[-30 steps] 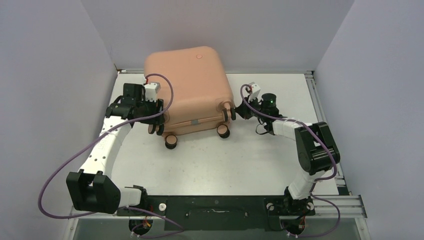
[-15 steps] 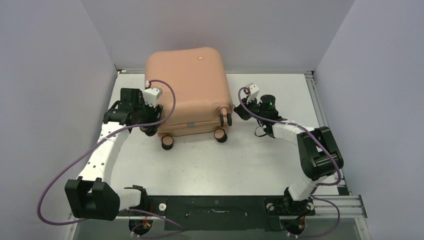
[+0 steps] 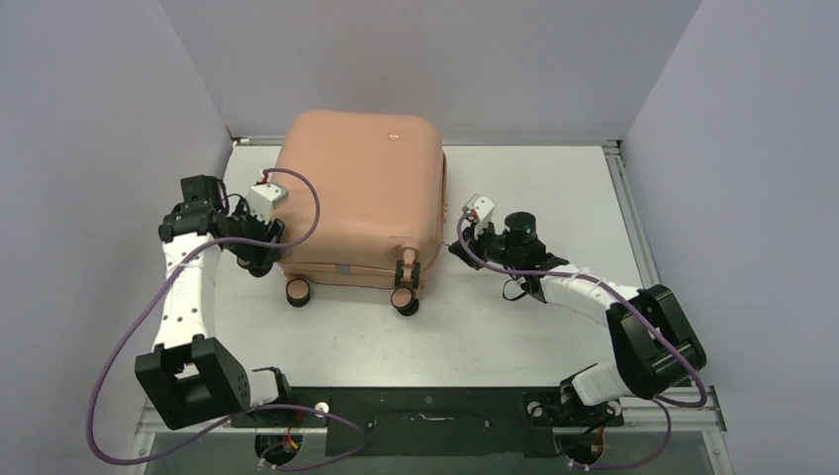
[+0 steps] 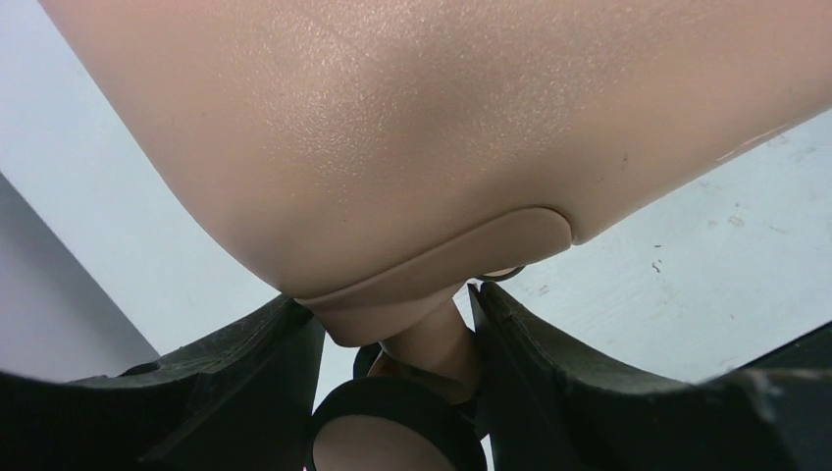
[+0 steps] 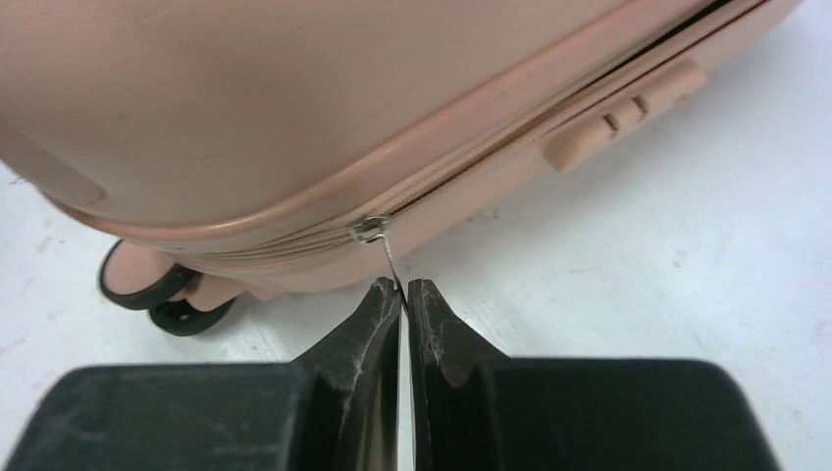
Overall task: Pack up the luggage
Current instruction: Zip the luggage at the center of the board.
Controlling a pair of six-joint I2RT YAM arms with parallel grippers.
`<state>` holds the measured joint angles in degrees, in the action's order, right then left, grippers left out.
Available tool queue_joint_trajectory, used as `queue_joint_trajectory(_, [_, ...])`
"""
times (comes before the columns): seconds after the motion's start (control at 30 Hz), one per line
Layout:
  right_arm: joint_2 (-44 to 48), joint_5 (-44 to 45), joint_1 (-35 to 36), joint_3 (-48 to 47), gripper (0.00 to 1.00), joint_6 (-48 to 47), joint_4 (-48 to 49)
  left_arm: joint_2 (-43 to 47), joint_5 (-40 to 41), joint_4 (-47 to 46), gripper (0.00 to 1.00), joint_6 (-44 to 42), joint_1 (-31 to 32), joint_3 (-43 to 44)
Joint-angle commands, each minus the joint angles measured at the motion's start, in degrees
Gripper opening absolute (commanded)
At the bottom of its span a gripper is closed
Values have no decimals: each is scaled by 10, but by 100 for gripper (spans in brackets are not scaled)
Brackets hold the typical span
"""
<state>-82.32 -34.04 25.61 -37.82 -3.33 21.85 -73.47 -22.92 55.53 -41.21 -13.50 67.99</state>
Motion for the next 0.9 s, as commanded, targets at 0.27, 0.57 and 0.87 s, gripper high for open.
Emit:
queue_joint_trajectory(0.27, [-117,204,-75,-191,5,-76,32,-51,44,125,0,-94,-52,-2])
queue_joint_trajectory(0.57, [-267,238,-76,-372,5,-74,-13,-43,24,130,0,-115,-53,-11])
queue_joint_trajectory(0.87, [-405,214,-70,-608,5,-92,-179,-29,8,148,0,-134,-53,-10])
